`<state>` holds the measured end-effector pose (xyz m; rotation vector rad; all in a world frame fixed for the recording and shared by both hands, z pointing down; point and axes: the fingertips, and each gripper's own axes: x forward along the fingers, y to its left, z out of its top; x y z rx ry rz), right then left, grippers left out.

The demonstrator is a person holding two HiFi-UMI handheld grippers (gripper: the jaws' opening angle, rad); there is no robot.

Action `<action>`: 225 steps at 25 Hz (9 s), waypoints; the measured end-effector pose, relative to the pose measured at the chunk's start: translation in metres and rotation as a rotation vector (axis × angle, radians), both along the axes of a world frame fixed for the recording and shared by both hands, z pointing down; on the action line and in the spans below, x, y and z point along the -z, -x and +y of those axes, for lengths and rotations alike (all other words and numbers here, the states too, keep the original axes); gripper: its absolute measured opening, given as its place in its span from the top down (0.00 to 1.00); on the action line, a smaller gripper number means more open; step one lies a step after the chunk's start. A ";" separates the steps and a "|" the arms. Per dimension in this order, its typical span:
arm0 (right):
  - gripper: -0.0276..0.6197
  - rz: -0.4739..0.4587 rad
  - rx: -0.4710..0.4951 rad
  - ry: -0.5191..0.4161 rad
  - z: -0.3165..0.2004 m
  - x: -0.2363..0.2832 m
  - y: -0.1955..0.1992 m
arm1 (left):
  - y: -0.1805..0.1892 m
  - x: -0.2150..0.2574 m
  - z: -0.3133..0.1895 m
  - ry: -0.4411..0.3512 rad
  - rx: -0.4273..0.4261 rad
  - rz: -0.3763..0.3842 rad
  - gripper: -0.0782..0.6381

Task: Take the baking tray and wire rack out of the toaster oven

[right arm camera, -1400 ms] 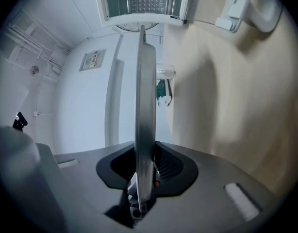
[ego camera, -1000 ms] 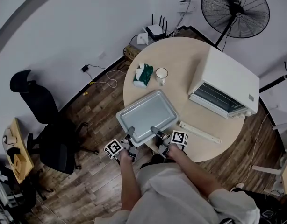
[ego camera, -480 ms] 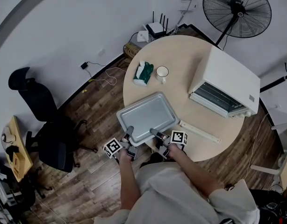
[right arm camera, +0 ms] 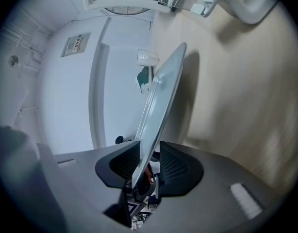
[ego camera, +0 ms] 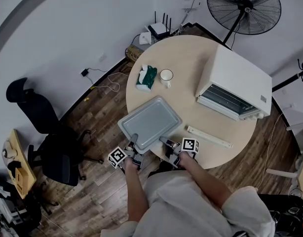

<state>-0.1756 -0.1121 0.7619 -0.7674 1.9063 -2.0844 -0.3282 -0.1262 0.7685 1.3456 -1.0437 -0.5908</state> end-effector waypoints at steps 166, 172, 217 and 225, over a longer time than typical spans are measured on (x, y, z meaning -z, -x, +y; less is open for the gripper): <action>0.93 -0.133 -0.805 -0.304 -0.091 0.120 -0.368 | -0.315 0.090 0.108 -0.249 -0.458 -0.958 0.81; 0.93 -0.133 -0.804 -0.299 -0.083 0.119 -0.361 | -0.316 0.090 0.111 -0.247 -0.459 -0.959 0.81; 0.93 -0.033 -0.508 -0.405 0.031 0.104 -0.291 | -0.269 0.081 0.134 -0.176 -0.296 -0.889 0.81; 0.93 -0.092 -0.300 -0.353 0.044 0.090 -0.215 | -0.176 0.086 0.151 -0.102 0.002 -0.713 0.81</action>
